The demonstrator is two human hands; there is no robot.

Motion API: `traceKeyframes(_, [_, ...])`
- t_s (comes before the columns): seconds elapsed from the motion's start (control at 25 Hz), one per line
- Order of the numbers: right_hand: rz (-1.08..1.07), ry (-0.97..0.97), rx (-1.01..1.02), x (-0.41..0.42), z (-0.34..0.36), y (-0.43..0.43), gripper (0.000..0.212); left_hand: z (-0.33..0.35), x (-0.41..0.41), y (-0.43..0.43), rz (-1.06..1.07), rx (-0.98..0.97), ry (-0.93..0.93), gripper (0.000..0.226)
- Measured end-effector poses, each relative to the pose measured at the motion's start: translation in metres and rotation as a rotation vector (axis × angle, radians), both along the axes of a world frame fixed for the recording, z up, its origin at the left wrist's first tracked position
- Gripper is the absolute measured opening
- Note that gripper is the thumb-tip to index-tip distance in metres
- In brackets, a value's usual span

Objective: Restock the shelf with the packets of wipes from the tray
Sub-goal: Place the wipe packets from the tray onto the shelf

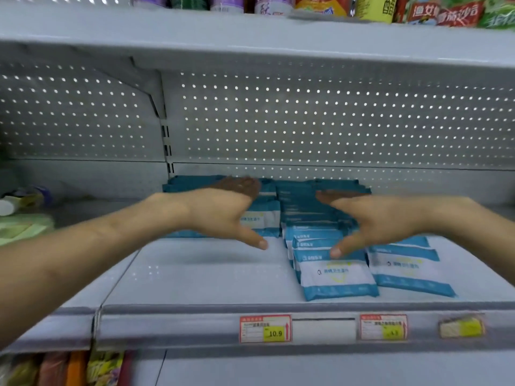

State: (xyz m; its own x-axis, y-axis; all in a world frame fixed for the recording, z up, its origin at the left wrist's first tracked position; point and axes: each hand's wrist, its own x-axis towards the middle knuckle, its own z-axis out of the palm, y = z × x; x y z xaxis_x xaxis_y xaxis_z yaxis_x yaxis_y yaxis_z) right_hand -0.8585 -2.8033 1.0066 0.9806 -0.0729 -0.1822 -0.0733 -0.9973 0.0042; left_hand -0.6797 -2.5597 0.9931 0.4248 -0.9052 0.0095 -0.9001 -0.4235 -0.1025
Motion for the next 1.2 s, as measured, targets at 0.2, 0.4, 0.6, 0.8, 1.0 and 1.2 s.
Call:
traceKeyframes(0.2, [0.048,0.014,-0.002,-0.008,-0.036,-0.009,0.133,-0.04,-0.059,-0.055,-0.179,0.002,0.017,0.12])
traceKeyframes(0.4, [0.072,-0.028,0.014,-0.012,-0.043,-0.014,0.134,-0.031,0.016,-0.055,0.01,-0.055,-0.045,0.114])
traceKeyframes(0.6, [0.087,-0.088,0.032,-0.007,-0.052,-0.006,0.127,-0.048,0.05,-0.043,0.17,0.006,-0.05,0.118])
traceKeyframes(0.8, [0.079,-0.134,0.023,-0.003,-0.051,0.001,0.116,-0.064,0.042,-0.044,0.083,-0.101,-0.314,0.083])
traceKeyframes(1.0, [0.106,-0.241,0.022,0.03,-0.041,0.021,0.113,-0.051,0.044,-0.051,0.117,-0.026,-0.179,0.096])
traceKeyframes(1.2, [0.076,-0.223,0.042,0.091,-0.043,0.039,0.118,-0.044,0.054,-0.057,0.197,0.118,-0.061,0.118])
